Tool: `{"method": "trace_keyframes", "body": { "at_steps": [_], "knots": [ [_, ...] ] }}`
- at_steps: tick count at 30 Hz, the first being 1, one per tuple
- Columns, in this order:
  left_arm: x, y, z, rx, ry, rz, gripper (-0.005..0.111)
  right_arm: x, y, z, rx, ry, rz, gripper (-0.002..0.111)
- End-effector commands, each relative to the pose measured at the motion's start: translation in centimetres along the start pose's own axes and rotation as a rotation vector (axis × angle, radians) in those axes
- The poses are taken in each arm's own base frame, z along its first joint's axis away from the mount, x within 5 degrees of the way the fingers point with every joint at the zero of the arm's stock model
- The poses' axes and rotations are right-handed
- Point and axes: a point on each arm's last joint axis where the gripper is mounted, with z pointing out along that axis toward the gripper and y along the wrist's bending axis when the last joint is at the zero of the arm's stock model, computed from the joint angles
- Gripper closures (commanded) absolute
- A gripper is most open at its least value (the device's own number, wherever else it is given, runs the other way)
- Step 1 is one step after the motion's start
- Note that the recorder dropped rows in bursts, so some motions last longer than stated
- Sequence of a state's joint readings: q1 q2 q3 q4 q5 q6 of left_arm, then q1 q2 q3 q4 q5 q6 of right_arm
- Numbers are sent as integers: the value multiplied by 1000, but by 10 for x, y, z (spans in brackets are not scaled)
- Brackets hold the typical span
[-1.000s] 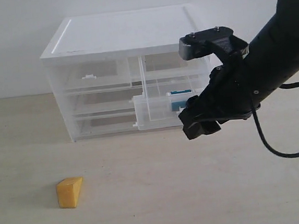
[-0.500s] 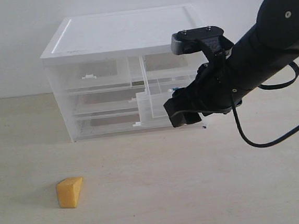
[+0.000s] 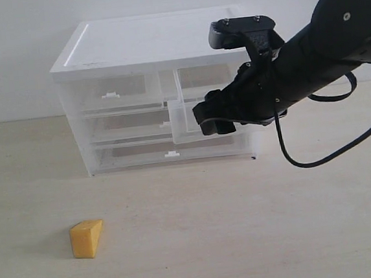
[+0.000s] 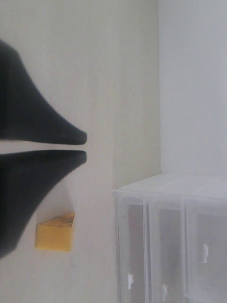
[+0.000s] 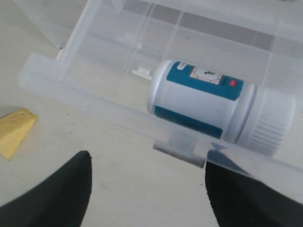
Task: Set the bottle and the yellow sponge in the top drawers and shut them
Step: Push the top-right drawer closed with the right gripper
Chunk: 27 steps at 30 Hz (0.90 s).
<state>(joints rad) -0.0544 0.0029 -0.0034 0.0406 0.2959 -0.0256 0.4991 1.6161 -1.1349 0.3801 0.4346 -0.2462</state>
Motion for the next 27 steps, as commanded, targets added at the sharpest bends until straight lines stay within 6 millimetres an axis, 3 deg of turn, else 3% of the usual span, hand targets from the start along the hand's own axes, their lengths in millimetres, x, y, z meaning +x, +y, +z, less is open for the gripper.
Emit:
{"method": "trace_keyframes", "body": {
  "at_steps": [1,13,27],
  "knots": [
    [1,0,0,-1,1,-4,103,-7,4,2,-40,-32,2,45],
    [1,0,0,-1,1,-4,103,-14,7,-1,-69,-67,-50,45],
    [1,0,0,-1,1,-4,103,6,5,-3,-63,166,-177,46]
  ]
}}
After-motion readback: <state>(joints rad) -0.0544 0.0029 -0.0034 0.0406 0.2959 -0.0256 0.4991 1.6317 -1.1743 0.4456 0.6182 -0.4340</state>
